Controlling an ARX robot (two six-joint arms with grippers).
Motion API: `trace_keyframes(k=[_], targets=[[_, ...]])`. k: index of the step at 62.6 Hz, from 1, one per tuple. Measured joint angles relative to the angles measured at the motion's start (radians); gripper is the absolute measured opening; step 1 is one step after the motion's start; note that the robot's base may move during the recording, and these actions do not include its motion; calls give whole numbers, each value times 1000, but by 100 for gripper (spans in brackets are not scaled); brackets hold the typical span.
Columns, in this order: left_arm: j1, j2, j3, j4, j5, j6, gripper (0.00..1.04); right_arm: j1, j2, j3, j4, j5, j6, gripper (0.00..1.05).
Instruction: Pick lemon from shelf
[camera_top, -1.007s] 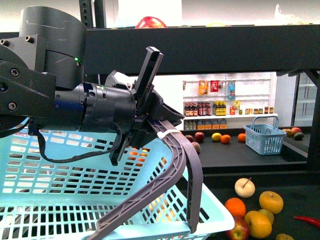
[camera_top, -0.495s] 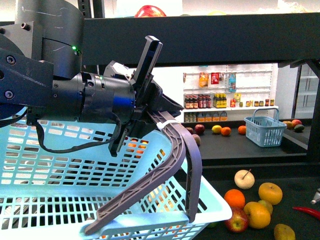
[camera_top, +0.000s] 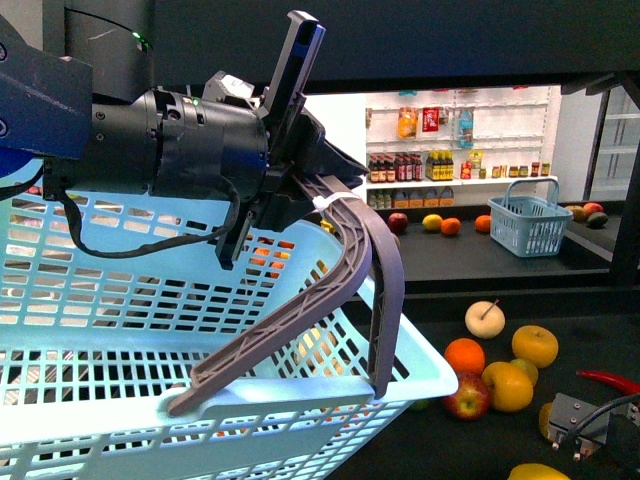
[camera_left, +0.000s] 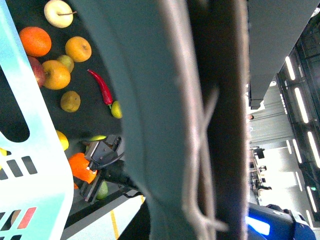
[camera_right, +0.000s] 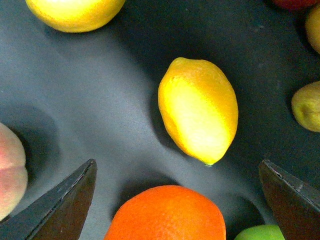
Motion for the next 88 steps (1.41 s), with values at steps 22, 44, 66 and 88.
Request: trace_keyframes(k=[22, 44, 66, 88], targets=[[0, 0, 0, 0, 0, 0, 7, 20, 164, 237, -49, 26, -122, 97], [0, 0, 0, 0, 0, 0, 7, 27, 285, 370, -89, 33, -149, 97], [0, 0, 0, 0, 0, 0, 7, 39, 344, 441, -92, 45, -124, 83], [0, 0, 0, 0, 0, 0, 7, 36, 310, 386, 27, 71, -32, 64]])
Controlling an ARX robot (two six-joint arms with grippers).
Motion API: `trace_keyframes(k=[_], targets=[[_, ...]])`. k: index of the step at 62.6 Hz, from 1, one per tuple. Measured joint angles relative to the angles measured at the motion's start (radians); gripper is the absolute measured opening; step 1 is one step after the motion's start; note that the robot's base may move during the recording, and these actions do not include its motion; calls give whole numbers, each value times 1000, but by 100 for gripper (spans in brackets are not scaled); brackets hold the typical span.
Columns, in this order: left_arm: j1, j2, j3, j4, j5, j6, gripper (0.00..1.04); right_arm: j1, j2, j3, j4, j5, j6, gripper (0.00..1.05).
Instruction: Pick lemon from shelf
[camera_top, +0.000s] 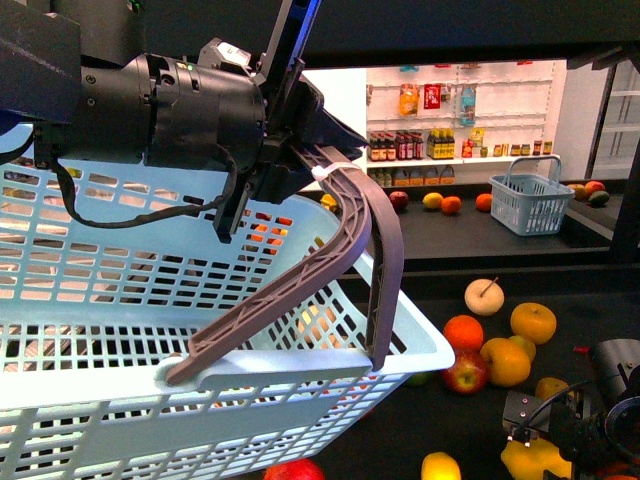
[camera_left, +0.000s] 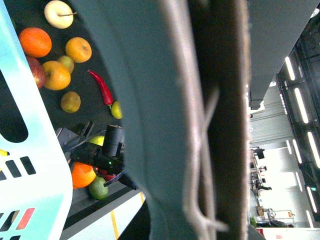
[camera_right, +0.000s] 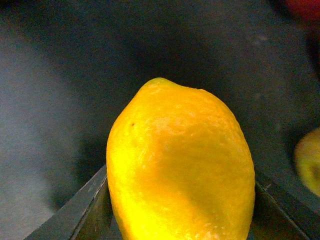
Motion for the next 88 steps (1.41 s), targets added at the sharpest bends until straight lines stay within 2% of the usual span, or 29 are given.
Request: trace_keyframes(k=[14, 19, 32, 43, 55, 68, 88], targets=[[0, 0, 0, 0, 0, 0, 7, -21, -168, -112, 206, 15, 157, 64], [0, 0, 0, 0, 0, 0, 7, -37, -348, -206, 286, 0, 274, 64], [0, 0, 0, 0, 0, 0, 7, -28, -630, -360, 292, -97, 504, 64], [0, 0, 0, 0, 0, 0, 7, 58, -811, -481, 293, -226, 744, 64], [0, 0, 0, 0, 0, 0, 7, 185, -890, -552, 326, -275, 988, 64], [0, 0, 0, 0, 0, 0, 7, 270, -896, -591, 362, -263, 1126, 64], [0, 0, 0, 0, 0, 0, 7, 335, -895, -651, 412, -260, 1237, 64]])
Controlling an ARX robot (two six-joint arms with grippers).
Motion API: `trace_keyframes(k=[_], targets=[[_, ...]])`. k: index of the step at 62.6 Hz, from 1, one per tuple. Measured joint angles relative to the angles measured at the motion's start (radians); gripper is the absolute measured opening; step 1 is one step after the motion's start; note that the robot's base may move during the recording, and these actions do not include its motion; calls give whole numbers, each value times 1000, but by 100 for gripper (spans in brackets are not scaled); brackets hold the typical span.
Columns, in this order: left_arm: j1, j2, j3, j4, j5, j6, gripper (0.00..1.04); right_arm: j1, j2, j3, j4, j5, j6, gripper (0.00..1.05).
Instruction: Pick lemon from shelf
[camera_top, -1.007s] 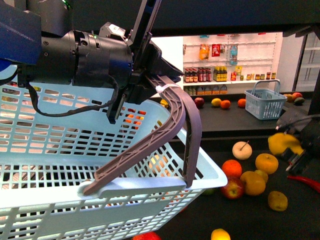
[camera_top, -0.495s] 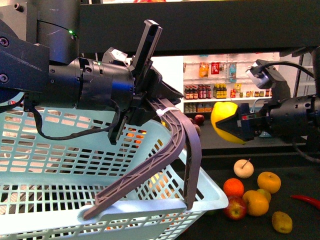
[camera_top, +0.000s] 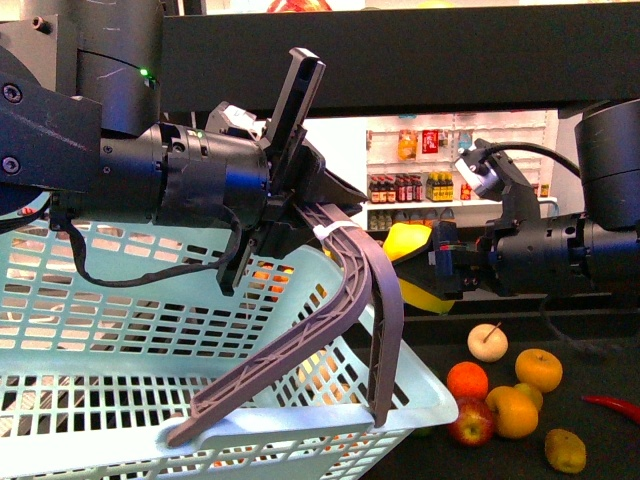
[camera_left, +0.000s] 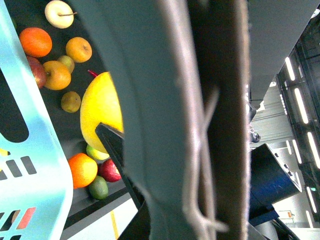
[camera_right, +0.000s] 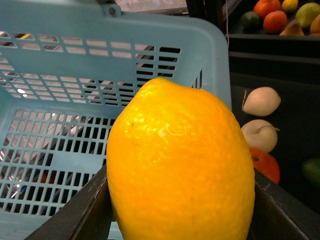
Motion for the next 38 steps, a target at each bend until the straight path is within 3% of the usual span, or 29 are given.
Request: trace_keyframes(k=[38], targets=[[0, 0, 0, 0, 0, 0, 7, 63, 31, -40, 11, 19, 26, 64]])
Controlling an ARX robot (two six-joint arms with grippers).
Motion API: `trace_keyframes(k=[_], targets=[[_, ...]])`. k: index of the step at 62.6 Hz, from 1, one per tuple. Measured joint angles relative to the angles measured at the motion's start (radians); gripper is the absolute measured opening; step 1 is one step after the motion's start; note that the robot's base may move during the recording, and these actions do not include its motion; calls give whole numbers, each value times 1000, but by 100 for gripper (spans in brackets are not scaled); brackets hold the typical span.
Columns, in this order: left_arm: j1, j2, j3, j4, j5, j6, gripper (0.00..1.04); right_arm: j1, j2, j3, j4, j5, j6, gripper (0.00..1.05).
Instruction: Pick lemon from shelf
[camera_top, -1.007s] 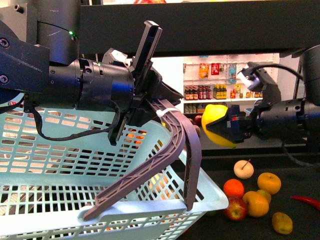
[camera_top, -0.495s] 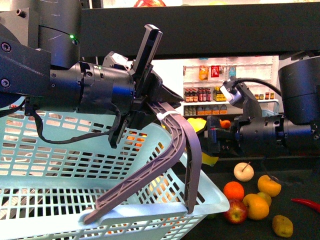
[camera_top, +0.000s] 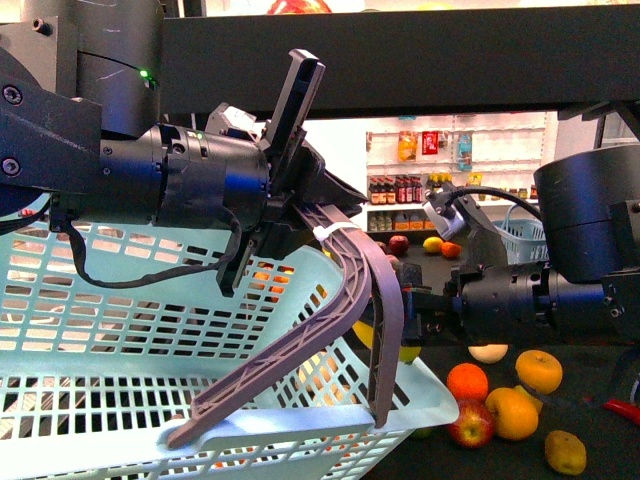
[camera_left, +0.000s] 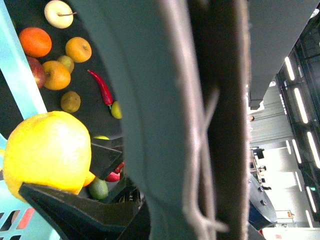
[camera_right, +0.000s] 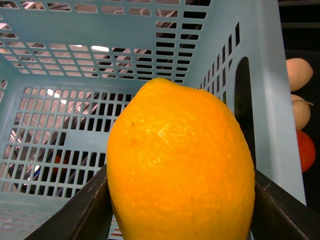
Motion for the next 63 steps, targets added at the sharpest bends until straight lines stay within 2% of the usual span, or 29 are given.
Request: trace_keyframes(k=[3, 16, 19, 28, 41, 63], targets=[[0, 0, 0, 0, 0, 0, 7, 5, 0, -1, -7, 3, -2, 64], [0, 0, 0, 0, 1, 0, 7, 8, 0, -2, 1, 8, -5, 95], [0, 0, 0, 0, 4, -1, 7, 2, 0, -2, 2, 12, -4, 99], [0, 2, 1, -1, 0, 2, 7, -27, 0, 16, 2, 29, -3, 97], [0, 2, 2, -1, -5, 0, 7, -128, 1, 121, -30, 100, 7, 97], [0, 2, 1, -1, 0, -1, 7, -306, 196, 242, -250, 365, -207, 97]])
